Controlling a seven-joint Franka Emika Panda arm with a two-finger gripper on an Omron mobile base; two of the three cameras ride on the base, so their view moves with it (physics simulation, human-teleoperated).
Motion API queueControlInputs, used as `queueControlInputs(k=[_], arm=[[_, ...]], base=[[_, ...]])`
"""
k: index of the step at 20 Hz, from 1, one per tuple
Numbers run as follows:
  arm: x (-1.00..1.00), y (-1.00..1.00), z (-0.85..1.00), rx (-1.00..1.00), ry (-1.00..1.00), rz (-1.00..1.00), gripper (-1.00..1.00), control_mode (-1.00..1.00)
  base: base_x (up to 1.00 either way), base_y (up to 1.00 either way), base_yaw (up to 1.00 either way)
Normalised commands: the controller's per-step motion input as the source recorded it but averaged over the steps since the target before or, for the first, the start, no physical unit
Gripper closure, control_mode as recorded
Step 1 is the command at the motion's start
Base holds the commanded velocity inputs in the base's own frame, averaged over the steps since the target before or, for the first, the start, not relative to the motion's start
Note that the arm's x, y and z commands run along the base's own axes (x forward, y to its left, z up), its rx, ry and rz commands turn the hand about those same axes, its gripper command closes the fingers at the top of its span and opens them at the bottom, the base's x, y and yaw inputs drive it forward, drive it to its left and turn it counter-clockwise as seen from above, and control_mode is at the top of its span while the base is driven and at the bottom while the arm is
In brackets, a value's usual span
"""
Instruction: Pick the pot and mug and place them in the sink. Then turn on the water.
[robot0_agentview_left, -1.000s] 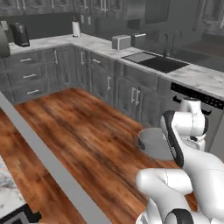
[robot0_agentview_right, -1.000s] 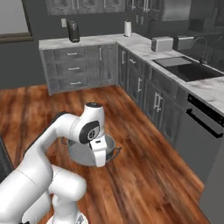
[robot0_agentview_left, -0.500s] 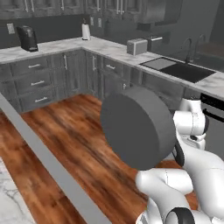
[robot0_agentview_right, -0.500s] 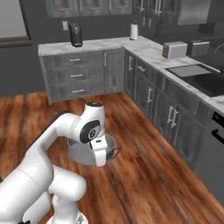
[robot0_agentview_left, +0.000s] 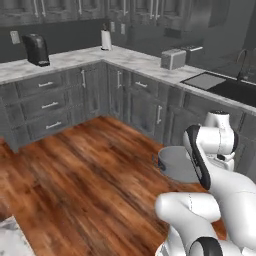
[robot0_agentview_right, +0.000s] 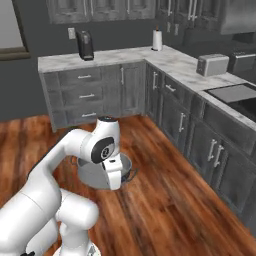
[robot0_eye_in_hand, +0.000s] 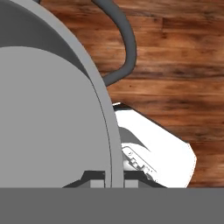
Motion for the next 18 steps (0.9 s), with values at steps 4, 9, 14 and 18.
queueControlInputs(k=[4, 9, 14, 18], arm=[[0.0, 0.0, 0.0, 0.0, 0.0, 0.0, 1.0, 1.0], [0.0, 0.0, 0.0, 0.0, 0.0, 0.0, 1.0, 1.0], [0.0, 0.0, 0.0, 0.0, 0.0, 0.0, 1.0, 1.0], [0.0, 0.0, 0.0, 0.0, 0.0, 0.0, 1.0, 1.0]], base=[[1.0, 0.15, -0.32], [1.0, 0.23, -0.54], [1.0, 0.47, -0.62], [1.0, 0.49, -0.6]])
